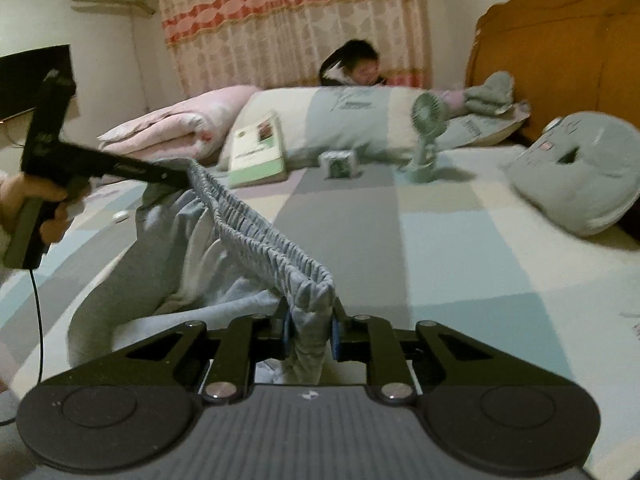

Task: Fold clothes
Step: 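Lift the waistband with both grippers and shake the sweatpants out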

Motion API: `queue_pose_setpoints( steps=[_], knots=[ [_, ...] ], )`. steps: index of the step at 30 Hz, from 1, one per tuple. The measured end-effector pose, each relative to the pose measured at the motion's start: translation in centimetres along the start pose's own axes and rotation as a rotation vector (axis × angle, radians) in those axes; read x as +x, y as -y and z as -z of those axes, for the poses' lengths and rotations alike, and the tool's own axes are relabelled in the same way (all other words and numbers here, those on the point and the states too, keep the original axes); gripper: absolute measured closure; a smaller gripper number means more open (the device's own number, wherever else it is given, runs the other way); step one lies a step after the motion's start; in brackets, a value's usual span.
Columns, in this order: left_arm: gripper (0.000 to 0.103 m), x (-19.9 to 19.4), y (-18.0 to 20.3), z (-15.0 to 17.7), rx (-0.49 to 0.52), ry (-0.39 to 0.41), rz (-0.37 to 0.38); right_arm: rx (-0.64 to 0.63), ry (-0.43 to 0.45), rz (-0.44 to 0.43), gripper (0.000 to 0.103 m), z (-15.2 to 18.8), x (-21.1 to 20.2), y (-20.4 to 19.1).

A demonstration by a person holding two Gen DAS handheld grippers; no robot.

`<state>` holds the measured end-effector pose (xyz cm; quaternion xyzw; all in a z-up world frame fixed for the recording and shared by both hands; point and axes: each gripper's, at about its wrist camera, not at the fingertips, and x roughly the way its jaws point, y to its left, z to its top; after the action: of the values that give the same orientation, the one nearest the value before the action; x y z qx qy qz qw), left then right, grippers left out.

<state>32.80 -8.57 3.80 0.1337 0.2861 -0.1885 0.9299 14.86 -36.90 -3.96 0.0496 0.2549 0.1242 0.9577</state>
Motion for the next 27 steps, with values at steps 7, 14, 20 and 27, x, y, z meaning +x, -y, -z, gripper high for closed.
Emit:
queue_pose_setpoints(
  steps=[7, 14, 20, 27],
  knots=[
    [0.088, 7.7, 6.4, -6.4, 0.104, -0.013, 0.028, 0.044, 0.038, 0.13, 0.082, -1.8, 0.4, 4.5],
    [0.088, 15.3, 13.7, -10.5, 0.138, -0.016, 0.131, 0.138, 0.034, 0.287, 0.081, -1.7, 0.6, 10.4],
    [0.084, 19.0, 20.4, -9.3, 0.23, -0.085, 0.225, 0.271, -0.048, 0.349, 0.081, 2.1, -0.5, 14.0],
    [0.069, 17.5, 22.7, -7.8, 0.326, -0.122, 0.237, 0.365, -0.162, 0.422, 0.073, 6.0, -1.1, 15.5]
  ],
)
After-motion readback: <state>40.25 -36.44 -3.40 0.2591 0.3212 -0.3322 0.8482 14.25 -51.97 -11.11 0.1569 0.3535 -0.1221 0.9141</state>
